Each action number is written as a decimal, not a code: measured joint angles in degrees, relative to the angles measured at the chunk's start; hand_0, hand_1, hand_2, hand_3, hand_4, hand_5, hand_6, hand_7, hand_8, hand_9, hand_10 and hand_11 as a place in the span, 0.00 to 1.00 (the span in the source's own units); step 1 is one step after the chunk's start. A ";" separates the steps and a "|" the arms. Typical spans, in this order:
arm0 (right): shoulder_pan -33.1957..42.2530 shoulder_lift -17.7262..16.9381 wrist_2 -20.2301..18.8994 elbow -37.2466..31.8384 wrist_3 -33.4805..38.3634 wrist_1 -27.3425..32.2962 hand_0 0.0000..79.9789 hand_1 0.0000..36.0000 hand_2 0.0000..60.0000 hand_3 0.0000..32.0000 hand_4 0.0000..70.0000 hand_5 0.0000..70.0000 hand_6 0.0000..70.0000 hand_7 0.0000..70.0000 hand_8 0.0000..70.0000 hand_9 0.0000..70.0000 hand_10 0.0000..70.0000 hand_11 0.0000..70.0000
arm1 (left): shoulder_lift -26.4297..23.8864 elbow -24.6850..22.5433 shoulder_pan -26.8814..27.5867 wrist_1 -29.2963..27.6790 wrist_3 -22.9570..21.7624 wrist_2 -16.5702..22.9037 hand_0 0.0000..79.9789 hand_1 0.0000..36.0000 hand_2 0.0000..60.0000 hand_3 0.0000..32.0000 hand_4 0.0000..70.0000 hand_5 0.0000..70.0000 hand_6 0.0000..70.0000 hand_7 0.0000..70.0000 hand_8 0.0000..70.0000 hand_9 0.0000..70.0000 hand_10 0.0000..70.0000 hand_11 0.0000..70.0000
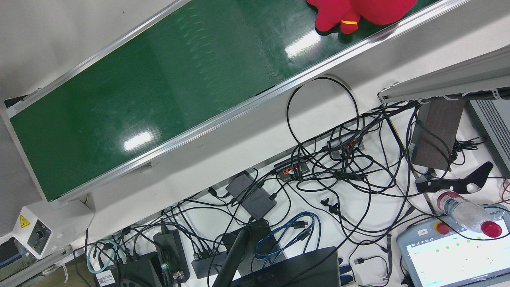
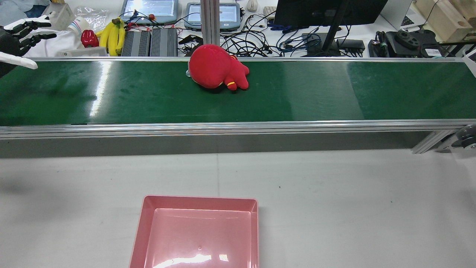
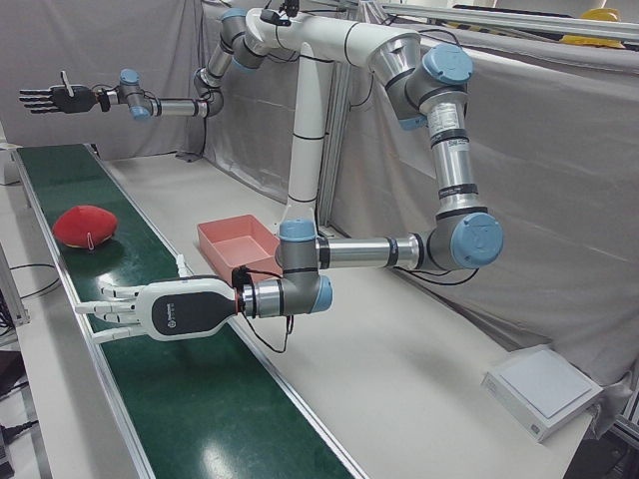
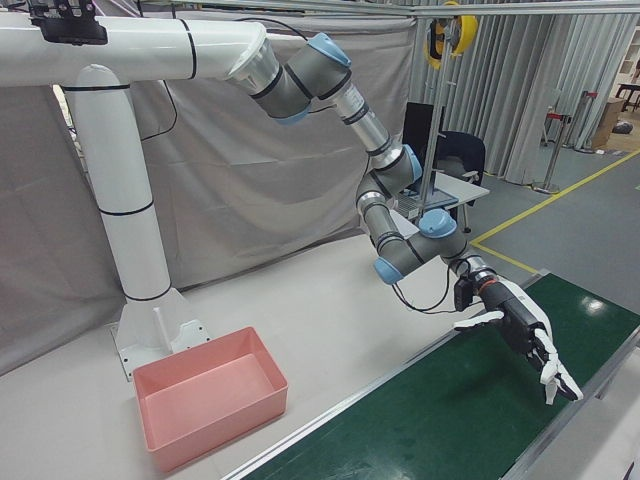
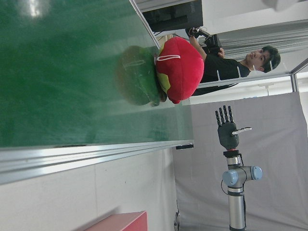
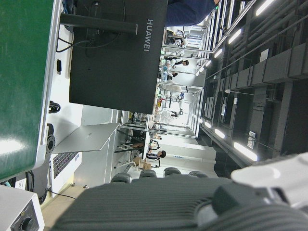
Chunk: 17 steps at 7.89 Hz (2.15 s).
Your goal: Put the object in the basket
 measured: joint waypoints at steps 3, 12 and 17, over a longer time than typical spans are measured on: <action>0.00 0.00 0.00 0.00 0.00 0.00 0.00 0.00 0.00 0.00 0.00 0.00 0.00 0.00 0.00 0.00 0.00 0.00 | 0.02 0.05 0.00 -0.02 -0.08 0.00 0.74 0.43 0.00 0.00 0.16 0.36 0.09 0.08 0.20 0.30 0.00 0.00; 0.00 0.00 0.00 0.00 0.00 0.00 0.00 0.00 0.00 0.00 0.00 0.00 0.00 0.00 0.00 0.00 0.00 0.00 | 0.06 -0.33 0.09 0.38 0.06 -0.06 0.79 0.53 0.00 0.00 0.20 0.43 0.09 0.08 0.20 0.30 0.00 0.00; 0.00 0.00 0.00 0.00 0.00 0.00 0.00 0.00 0.00 0.00 0.00 0.00 0.00 0.00 0.00 0.00 0.00 0.00 | -0.82 -6.81 0.29 9.29 7.48 -0.37 0.78 0.42 0.00 0.00 0.19 0.41 0.08 0.06 0.18 0.28 0.00 0.00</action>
